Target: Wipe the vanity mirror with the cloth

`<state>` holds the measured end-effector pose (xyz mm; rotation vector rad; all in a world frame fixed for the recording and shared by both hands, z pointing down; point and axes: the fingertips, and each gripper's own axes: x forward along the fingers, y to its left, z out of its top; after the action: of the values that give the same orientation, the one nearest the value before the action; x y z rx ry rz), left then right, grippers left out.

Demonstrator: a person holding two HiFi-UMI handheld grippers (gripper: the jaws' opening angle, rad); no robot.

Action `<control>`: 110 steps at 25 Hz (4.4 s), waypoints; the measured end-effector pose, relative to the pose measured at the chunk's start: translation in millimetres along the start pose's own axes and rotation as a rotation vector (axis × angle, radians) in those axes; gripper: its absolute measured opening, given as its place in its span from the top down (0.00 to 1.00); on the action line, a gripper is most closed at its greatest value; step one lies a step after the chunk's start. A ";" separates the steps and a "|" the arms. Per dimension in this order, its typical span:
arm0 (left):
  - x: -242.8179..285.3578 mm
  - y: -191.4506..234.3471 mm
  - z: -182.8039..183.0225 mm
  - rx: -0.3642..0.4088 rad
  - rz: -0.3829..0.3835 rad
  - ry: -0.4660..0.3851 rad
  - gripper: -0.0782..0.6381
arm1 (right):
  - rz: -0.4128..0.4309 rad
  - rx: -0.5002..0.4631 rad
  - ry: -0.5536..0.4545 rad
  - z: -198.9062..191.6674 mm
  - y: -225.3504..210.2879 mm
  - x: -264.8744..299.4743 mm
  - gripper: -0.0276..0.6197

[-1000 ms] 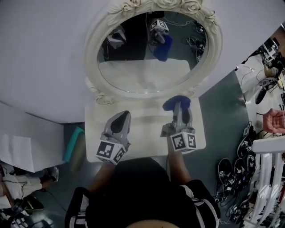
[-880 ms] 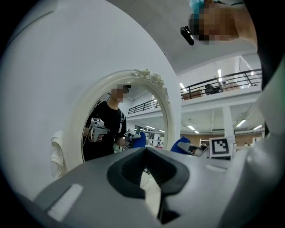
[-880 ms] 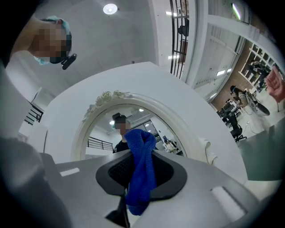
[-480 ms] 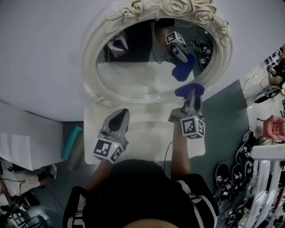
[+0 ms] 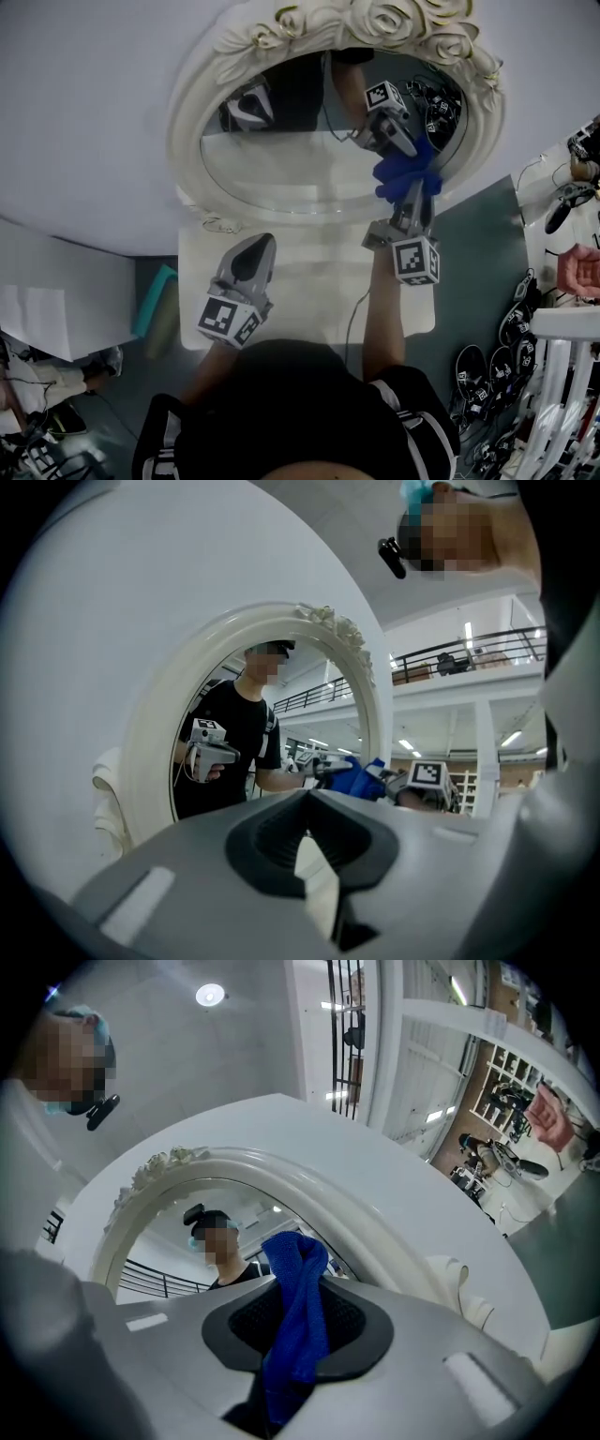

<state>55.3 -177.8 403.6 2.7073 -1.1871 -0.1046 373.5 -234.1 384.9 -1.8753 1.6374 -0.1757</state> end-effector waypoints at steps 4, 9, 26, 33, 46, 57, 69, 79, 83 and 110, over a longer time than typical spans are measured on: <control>-0.4 8.0 -1.3 -0.005 0.012 0.001 0.88 | 0.020 0.005 -0.018 2.7 2.8 10.0 0.85; -1.4 12.8 -1.3 -0.007 0.013 0.004 0.88 | 0.018 -0.001 -0.022 7.3 3.6 14.0 0.85; -19.7 19.8 10.8 -0.002 0.019 -0.034 0.88 | 0.083 -0.032 -0.083 72.9 40.8 38.2 0.85; -37.6 25.9 16.1 -0.002 0.034 -0.046 0.88 | 0.130 -0.060 -0.112 95.9 73.2 46.4 0.85; -60.6 41.5 22.7 -0.011 0.053 -0.070 0.88 | 0.186 -0.158 -0.122 123.8 135.0 61.5 0.85; -79.0 56.2 24.6 -0.032 0.074 -0.083 0.88 | 0.251 -0.297 -0.119 133.6 197.6 68.8 0.85; -97.2 72.8 25.1 -0.046 0.123 -0.105 0.88 | 0.356 -0.549 -0.098 114.6 285.9 68.1 0.85; -105.9 83.0 24.0 -0.053 0.149 -0.106 0.88 | 0.417 -0.740 -0.086 74.6 341.4 57.5 0.85; -108.2 86.7 22.3 -0.052 0.159 -0.106 0.88 | 0.434 -0.815 -0.076 54.9 356.2 51.6 0.85; -134.1 108.2 3.9 -0.059 0.249 -0.065 0.88 | 0.710 -1.346 0.024 -178.4 362.5 -28.2 0.85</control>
<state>-114.3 -151.7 419.7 2.5001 -1.5028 -0.1903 -26.0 -282.6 340.2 -1.8263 2.5984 1.5278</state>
